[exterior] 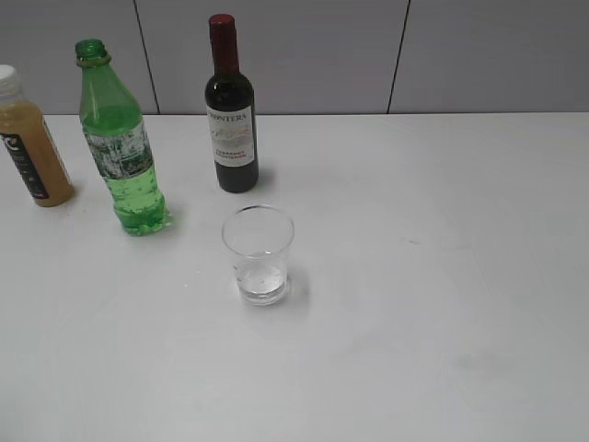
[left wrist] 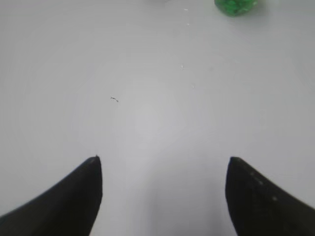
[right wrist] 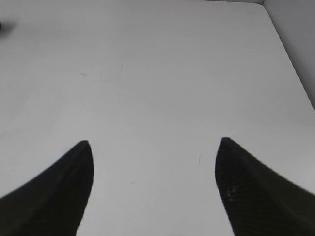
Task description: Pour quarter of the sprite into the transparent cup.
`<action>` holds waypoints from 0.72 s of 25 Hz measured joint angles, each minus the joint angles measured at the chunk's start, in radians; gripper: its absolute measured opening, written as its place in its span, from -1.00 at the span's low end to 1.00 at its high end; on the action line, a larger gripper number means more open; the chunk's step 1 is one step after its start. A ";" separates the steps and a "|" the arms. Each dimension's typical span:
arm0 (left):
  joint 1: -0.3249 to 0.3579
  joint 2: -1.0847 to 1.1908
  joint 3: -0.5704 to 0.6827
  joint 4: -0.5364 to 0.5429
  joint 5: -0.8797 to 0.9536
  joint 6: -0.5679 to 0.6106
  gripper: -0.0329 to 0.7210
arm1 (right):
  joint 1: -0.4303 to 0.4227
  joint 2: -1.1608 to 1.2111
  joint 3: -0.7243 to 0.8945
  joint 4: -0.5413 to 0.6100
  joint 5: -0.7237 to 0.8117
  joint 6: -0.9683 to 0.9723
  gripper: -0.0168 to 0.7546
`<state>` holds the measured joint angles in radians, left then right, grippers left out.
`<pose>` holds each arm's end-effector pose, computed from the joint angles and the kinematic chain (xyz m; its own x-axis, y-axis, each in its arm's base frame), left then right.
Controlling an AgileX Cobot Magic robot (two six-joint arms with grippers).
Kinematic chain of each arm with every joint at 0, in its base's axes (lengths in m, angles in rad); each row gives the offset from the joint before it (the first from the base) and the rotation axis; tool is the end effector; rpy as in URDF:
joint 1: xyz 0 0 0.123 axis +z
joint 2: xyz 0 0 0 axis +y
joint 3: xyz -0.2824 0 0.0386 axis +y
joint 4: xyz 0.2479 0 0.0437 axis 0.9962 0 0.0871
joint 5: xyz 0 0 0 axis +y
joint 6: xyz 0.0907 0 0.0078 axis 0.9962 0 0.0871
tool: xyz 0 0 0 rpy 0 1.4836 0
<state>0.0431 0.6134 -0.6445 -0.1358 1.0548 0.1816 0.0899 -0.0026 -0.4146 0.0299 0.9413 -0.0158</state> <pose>0.0919 -0.0068 0.2958 -0.7940 0.0791 -0.6027 0.1186 0.9926 -0.0260 0.0086 0.0030 0.2627 -0.4214 -0.0362 -0.9061 -0.1108 0.9938 0.0119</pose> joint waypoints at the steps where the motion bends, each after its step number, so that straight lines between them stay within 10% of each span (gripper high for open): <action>1: 0.000 -0.026 0.014 -0.002 -0.001 -0.001 0.66 | 0.000 0.000 0.000 0.000 0.000 0.000 0.58; 18: 0.000 -0.372 0.141 -0.014 -0.015 -0.005 0.65 | 0.000 0.000 0.000 0.000 0.000 0.000 0.58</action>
<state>0.0431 0.2418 -0.5034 -0.1499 1.0396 0.1767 0.0899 -0.0026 -0.4146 0.0299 0.9413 -0.0158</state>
